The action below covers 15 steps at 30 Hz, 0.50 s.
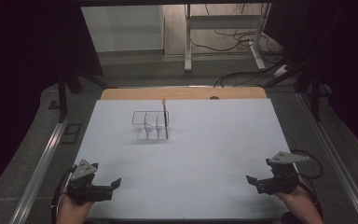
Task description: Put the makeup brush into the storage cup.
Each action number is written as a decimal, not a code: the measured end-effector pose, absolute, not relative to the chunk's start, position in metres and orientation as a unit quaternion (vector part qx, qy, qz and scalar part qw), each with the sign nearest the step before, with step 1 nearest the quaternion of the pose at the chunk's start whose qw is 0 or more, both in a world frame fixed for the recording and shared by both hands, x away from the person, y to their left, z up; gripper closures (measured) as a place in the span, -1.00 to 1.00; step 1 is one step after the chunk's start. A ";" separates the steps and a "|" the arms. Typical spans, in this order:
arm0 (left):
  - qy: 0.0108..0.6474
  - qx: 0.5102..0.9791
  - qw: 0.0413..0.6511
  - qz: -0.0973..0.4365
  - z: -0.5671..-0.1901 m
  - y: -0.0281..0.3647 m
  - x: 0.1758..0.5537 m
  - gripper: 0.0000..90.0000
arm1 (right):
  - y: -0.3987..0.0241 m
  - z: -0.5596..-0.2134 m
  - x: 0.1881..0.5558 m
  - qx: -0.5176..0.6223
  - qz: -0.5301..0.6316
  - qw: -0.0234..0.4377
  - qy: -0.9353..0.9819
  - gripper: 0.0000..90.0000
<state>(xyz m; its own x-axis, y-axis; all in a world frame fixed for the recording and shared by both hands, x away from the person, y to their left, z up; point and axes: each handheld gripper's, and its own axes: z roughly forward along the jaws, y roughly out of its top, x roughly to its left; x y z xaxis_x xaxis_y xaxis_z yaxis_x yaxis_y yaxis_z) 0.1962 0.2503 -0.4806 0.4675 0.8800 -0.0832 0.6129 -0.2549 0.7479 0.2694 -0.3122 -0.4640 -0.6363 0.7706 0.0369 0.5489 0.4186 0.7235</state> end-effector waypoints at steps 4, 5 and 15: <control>0.484 0.776 0.363 0.175 -0.483 0.249 0.197 -1.00 | -0.312 -0.464 0.269 0.398 0.362 0.153 0.829 -1.00; 0.484 0.778 0.360 0.173 -0.483 0.248 0.197 -1.00 | -0.312 -0.464 0.269 0.398 0.362 0.153 0.829 -1.00; 0.494 0.780 0.348 0.162 -0.487 0.248 0.198 -1.00 | -0.312 -0.464 0.269 0.396 0.360 0.153 0.831 -1.00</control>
<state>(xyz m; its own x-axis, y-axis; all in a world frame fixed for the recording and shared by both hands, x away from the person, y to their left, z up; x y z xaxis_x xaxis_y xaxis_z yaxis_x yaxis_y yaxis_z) 0.1984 0.2479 -0.4867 0.4594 0.8835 -0.0915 0.6582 -0.2694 0.7030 0.2692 -0.3117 -0.4643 -0.6402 0.7675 0.0316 0.5477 0.4272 0.7194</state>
